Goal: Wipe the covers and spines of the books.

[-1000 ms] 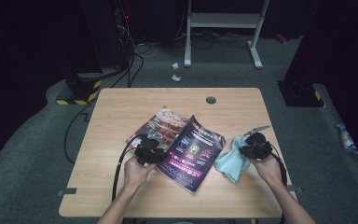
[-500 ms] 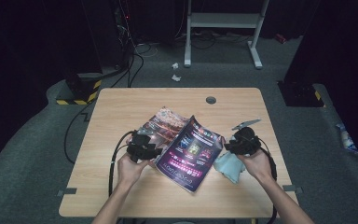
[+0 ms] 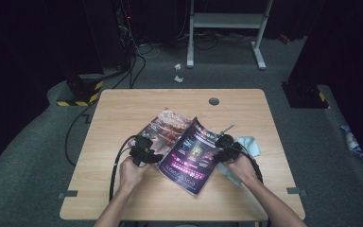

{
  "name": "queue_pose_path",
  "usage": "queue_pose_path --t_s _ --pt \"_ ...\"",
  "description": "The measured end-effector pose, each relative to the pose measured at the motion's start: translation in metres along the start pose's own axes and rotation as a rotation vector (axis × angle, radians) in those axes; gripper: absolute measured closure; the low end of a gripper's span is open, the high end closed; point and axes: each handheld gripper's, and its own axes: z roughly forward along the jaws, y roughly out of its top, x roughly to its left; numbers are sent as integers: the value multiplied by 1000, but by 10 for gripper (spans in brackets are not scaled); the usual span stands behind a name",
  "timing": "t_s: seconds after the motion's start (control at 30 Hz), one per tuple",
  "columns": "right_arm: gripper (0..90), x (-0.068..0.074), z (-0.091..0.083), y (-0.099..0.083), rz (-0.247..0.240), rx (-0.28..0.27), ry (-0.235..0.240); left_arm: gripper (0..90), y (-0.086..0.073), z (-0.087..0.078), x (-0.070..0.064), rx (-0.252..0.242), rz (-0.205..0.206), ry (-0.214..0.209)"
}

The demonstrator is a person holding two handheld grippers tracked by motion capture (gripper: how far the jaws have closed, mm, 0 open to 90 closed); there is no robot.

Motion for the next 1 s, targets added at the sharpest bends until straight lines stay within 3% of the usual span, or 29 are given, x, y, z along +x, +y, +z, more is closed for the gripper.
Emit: queue_pose_path --t_s 0.1,0.33,0.6,0.63,0.73,0.87,1.0 --pt "652 -4 6 1 6 14 -7 539 -1 0 -3 -6 12 1" --pt "607 -19 9 5 14 -7 -29 548 -4 3 -15 -5 8 -61" --pt "625 -34 12 18 27 16 -107 536 -2 11 -44 -2 42 -81" --pt "626 -36 12 19 10 18 -117 533 -1 12 -48 1 45 -83" --pt "637 -40 13 21 36 8 -130 532 0 15 -54 0 41 -99" --pt "644 -41 11 20 63 0 -123 518 2 20 -62 6 50 -103" --pt "655 -28 0 23 47 -47 -95 475 3 18 -61 -11 47 -88"
